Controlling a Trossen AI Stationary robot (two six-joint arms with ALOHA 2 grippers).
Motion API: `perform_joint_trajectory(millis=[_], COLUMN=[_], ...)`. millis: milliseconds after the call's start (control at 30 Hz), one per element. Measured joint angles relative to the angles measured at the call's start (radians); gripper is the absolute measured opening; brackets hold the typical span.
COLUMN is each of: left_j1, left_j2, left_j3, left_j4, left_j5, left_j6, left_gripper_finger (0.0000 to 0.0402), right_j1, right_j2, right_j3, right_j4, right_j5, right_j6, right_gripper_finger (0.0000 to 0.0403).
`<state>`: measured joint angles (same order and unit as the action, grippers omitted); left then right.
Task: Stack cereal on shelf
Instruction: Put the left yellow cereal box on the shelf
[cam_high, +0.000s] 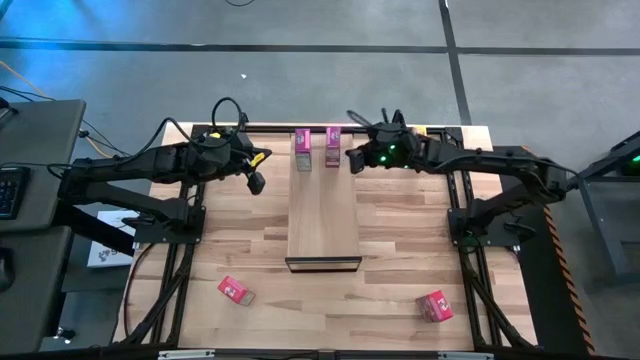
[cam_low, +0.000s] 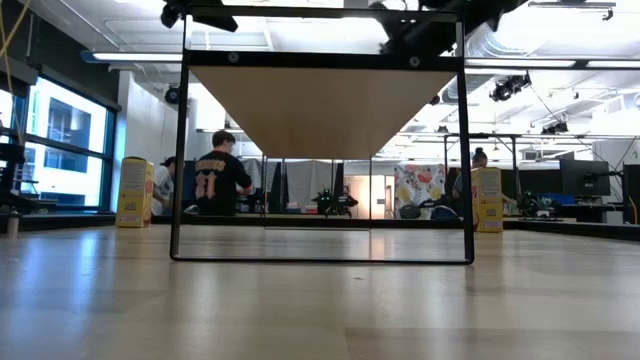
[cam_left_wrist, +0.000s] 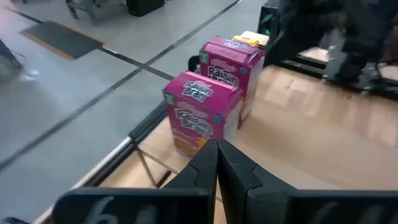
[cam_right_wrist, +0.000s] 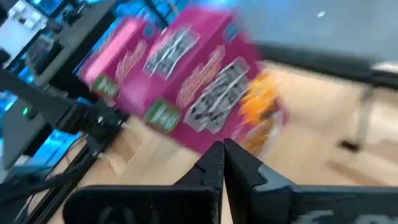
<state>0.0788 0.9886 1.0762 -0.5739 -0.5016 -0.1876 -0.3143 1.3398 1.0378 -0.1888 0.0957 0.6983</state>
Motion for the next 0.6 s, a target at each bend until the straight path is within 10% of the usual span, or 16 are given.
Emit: perform_joint_trajectory(millis=[233,600], left_j1=[0.077,0.350], left_j2=[-0.047,-0.037], left_j3=[0.021,-0.067], left_j4=[-0.030,-0.216], left_j5=[-0.194,-0.177], left_j6=[-0.024,-0.243], left_gripper_finger=[0.0036,0.0234], right_j1=[-0.028,-0.026], right_j2=[-0.126,-0.165], right_j3=[0.000,0.000], right_j4=[-0.115,-0.204], right_j5=[0.025,0.083], right_j6=[-0.025,0.001], right_gripper_finger=[0.0000,0.0000])
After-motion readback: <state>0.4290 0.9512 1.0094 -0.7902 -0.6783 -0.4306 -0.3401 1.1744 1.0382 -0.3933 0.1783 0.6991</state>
